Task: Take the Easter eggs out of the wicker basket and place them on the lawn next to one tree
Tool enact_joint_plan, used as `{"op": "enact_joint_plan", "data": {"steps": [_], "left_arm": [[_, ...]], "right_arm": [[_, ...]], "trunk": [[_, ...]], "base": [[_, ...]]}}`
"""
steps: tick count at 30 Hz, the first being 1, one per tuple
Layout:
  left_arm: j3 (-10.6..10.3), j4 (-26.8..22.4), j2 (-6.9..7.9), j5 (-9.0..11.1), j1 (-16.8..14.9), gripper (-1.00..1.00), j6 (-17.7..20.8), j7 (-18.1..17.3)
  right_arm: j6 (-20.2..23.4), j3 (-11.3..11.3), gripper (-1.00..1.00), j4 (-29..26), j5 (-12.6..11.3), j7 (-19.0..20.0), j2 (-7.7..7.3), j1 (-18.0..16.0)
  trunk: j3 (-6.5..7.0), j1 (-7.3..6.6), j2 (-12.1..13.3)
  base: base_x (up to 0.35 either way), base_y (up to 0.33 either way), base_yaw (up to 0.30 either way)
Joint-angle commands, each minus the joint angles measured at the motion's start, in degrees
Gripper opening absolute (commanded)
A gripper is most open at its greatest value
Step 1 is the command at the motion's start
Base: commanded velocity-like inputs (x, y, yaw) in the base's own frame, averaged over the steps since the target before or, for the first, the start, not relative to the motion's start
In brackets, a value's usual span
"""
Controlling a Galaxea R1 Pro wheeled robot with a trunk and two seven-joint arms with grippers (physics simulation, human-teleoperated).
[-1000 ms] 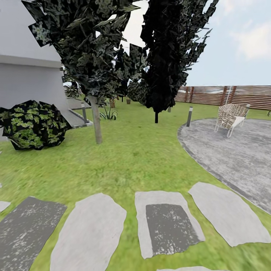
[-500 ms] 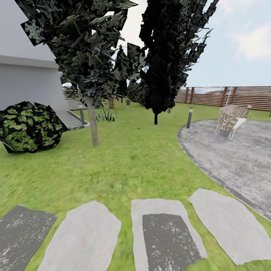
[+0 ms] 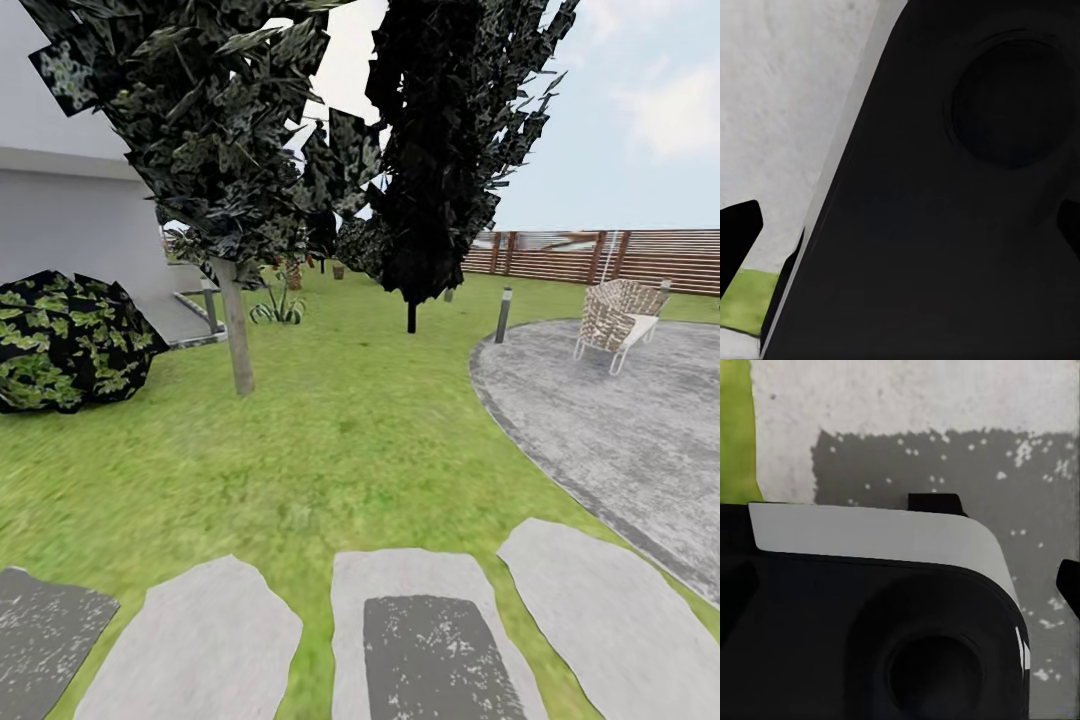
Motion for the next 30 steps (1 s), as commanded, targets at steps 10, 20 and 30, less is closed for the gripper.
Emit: {"op": "enact_joint_plan", "data": {"steps": [10, 20, 30], "left_arm": [[-0.05, -0.05, -0.28, 0.41, 0.01, 1.0, 0.05, -0.46], [-0.12, -0.09, -0.22, 0.38, 0.01, 1.0, 0.05, -0.46], [-0.12, -0.07, -0.16, 0.4, 0.01, 1.0, 0.05, -0.46]], "right_arm": [[-0.19, -0.02, 1.0, 0.05, 0.0, 0.06, 0.0, -0.03], [-0.19, -0.09, 1.0, 0.14, 0.0, 0.06, 0.0, -0.03], [-0.17, -0.07, 1.0, 0.22, -0.08, 0.06, 0.02, -0.03]], "trunk": [[-0.05, 0.17, -0.02], [-0.05, 0.17, -0.02], [-0.05, 0.17, -0.02]], "base": [[0.267, -0.191, 0.0], [0.266, -0.192, 0.0], [0.265, -0.192, 0.0]]}}
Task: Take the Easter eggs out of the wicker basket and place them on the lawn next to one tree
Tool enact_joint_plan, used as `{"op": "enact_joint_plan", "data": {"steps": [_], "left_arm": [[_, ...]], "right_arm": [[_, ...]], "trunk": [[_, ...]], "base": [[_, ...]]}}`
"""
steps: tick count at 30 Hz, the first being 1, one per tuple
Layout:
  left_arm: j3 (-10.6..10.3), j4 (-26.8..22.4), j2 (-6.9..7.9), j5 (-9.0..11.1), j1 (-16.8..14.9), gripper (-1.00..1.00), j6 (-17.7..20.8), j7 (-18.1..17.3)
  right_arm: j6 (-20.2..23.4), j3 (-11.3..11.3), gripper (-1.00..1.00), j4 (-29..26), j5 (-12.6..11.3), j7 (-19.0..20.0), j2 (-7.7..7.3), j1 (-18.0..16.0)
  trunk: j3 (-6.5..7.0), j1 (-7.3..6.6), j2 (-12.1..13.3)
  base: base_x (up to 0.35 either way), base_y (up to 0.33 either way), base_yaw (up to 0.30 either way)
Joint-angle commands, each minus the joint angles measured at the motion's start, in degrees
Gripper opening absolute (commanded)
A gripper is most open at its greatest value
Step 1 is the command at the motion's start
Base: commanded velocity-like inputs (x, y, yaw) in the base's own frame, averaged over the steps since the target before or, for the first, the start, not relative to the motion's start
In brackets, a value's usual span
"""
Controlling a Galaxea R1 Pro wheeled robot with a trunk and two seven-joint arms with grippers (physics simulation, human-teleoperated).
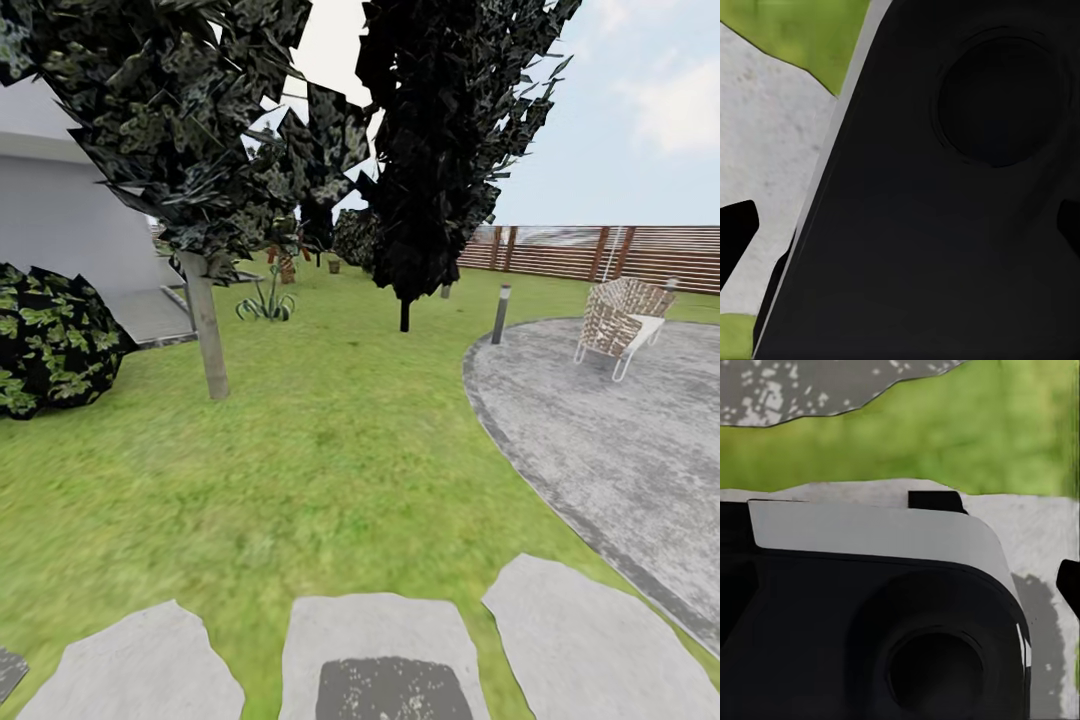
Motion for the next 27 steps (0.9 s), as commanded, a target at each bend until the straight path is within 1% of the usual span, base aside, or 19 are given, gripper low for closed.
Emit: {"op": "enact_joint_plan", "data": {"steps": [1, 9, 15, 27], "left_arm": [[0.18, -0.03, 0.03, 0.25, 0.02, 1.0, -0.03, 0.0], [0.17, -0.03, 0.03, 0.25, 0.02, 1.0, -0.03, 0.0], [0.17, -0.01, 0.03, 0.25, 0.02, 1.0, -0.03, 0.0], [0.17, 0.01, 0.03, 0.25, 0.02, 1.0, -0.03, 0.0]], "right_arm": [[-0.19, -0.03, 1.0, 0.05, 0.0, 0.06, 0.02, -0.03], [-0.12, 0.06, 1.0, 0.05, 0.07, 0.06, -0.08, -0.03], [-0.11, 0.09, 1.0, 0.05, 0.08, 0.06, -0.81, -0.03], [-0.11, 0.07, 1.0, 0.05, 0.08, 0.06, -1.16, -0.03]], "trunk": [[-0.05, 0.07, -0.02], [-0.05, 0.07, -0.02], [-0.05, 0.07, -0.02], [-0.05, 0.07, -0.02]], "base": [[0.265, -0.192, 0.0], [0.265, -0.192, 0.0], [0.265, -0.192, 0.023], [0.266, -0.192, 0.216]]}}
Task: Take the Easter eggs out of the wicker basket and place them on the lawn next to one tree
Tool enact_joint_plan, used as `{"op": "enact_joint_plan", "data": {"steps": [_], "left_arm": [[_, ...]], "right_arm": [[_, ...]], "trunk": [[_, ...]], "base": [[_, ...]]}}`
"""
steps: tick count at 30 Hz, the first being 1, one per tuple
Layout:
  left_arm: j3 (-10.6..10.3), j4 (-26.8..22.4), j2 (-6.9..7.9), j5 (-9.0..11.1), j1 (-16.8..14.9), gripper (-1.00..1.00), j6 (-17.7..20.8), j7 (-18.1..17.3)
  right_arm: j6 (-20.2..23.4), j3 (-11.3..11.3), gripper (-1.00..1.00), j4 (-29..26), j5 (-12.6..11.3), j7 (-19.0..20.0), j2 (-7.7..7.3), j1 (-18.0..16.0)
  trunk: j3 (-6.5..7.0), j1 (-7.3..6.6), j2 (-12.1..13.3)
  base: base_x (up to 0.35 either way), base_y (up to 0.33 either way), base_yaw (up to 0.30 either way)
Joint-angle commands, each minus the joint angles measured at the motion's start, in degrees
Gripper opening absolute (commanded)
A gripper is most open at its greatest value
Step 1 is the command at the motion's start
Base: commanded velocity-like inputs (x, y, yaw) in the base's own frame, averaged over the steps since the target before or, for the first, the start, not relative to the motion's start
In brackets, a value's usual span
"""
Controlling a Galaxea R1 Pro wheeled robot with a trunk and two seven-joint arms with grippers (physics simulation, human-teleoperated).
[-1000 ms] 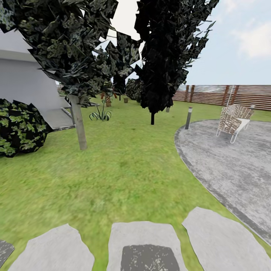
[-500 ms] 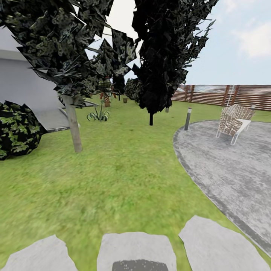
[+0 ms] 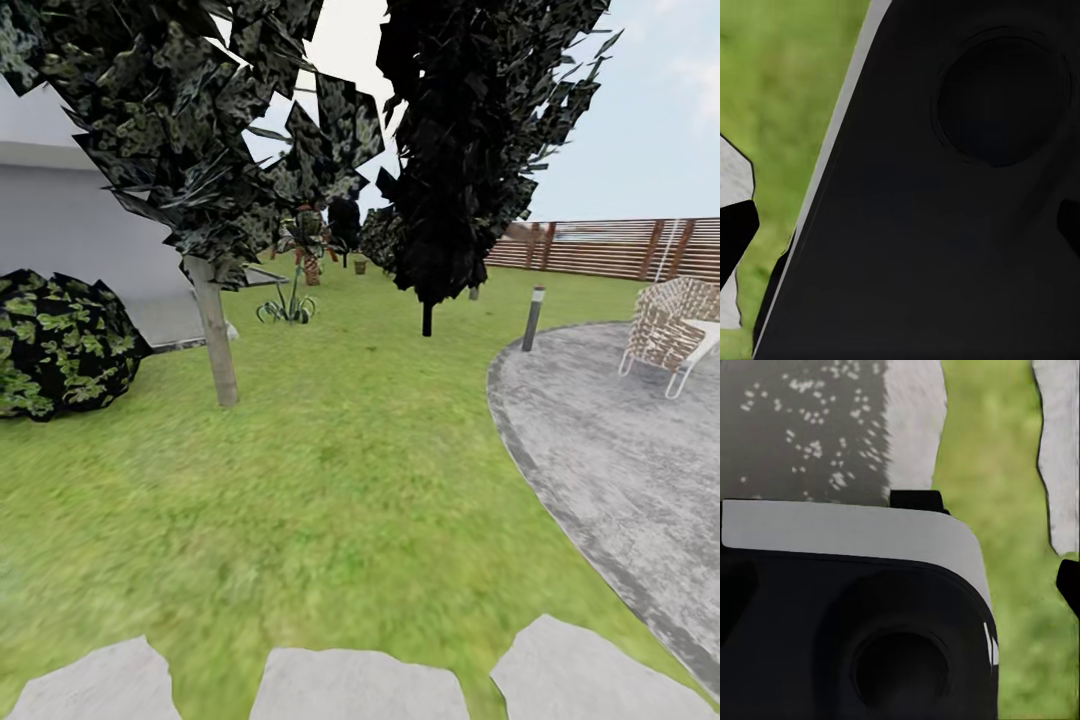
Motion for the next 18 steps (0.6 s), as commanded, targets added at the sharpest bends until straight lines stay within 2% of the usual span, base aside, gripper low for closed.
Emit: {"op": "enact_joint_plan", "data": {"steps": [1, 18], "left_arm": [[0.13, -0.02, 0.03, 0.25, 0.02, 1.0, -0.03, 0.02], [0.13, -0.03, 0.1, 0.25, 0.02, 1.0, -0.03, 0.02]], "right_arm": [[-0.18, 0.01, 1.0, 0.01, 0.01, 0.06, -0.05, -0.03], [-0.18, 0.05, 1.0, -0.08, 0.01, 0.06, -0.76, -0.03]], "trunk": [[-0.05, 0.07, -0.02], [-0.05, 0.07, -0.02]], "base": [[0.266, -0.192, 0.088], [0.273, -0.181, 0.014]]}}
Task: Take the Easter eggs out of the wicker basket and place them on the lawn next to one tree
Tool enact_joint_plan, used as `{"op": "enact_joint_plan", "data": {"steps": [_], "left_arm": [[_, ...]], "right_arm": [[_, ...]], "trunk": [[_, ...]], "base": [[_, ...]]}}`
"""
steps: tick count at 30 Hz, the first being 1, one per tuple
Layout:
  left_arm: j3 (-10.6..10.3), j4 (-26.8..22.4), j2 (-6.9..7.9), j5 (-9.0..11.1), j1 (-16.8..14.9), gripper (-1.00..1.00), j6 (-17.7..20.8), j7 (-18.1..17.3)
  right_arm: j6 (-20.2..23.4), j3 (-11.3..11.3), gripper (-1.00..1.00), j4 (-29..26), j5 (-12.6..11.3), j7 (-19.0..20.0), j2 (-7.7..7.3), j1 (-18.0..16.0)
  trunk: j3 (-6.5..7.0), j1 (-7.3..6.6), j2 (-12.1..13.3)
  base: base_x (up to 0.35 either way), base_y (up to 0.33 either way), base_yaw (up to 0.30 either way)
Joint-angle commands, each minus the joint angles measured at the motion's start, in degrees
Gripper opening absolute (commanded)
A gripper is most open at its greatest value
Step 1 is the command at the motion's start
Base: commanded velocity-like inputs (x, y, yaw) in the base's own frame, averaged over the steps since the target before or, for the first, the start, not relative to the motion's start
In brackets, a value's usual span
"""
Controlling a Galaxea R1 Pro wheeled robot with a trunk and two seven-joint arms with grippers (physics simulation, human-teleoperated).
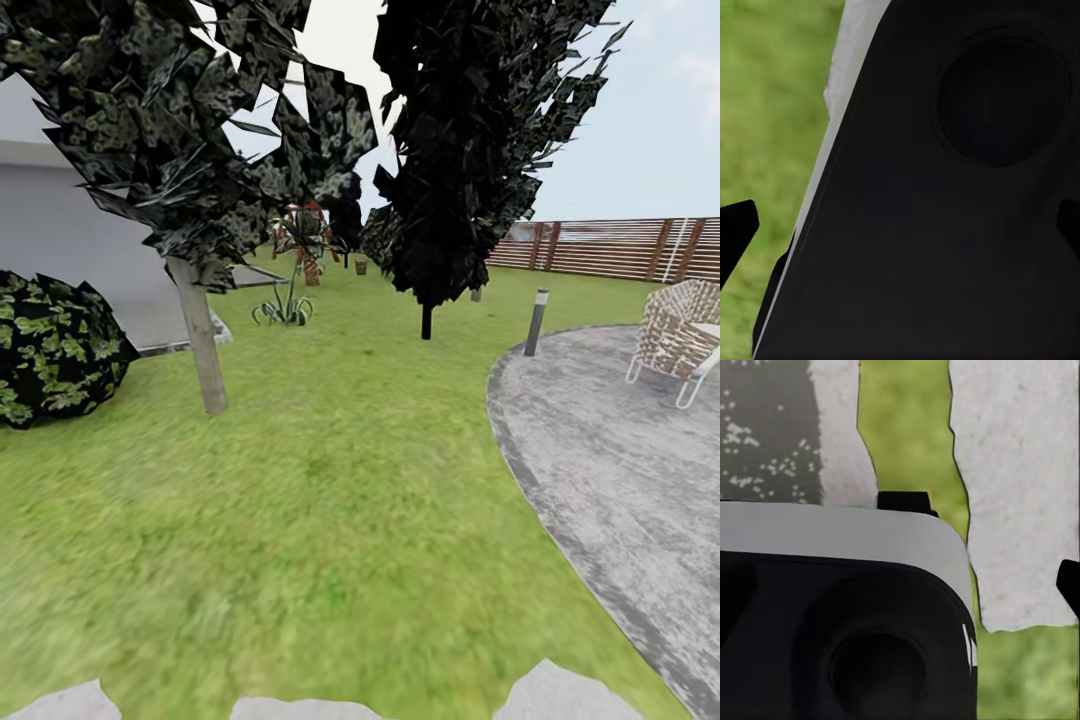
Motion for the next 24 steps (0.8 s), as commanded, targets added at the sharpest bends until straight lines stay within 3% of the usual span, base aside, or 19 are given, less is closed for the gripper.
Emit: {"op": "enact_joint_plan", "data": {"steps": [1, 24], "left_arm": [[0.31, -0.04, 0.04, 0.24, 0.02, 1.0, -0.03, 0.31], [0.31, -0.05, 0.04, 0.24, 0.02, 1.0, -0.03, 0.14]], "right_arm": [[-0.19, 0.0, 1.0, 0.03, 0.01, 0.06, -0.02, -0.03], [-0.2, 0.0, 1.0, 0.0, 0.01, 0.06, -0.11, -0.03]], "trunk": [[-0.05, 0.04, -0.02], [-0.05, 0.04, -0.02]], "base": [[0.29, -0.158, 0.0], [0.298, -0.141, 0.0]]}}
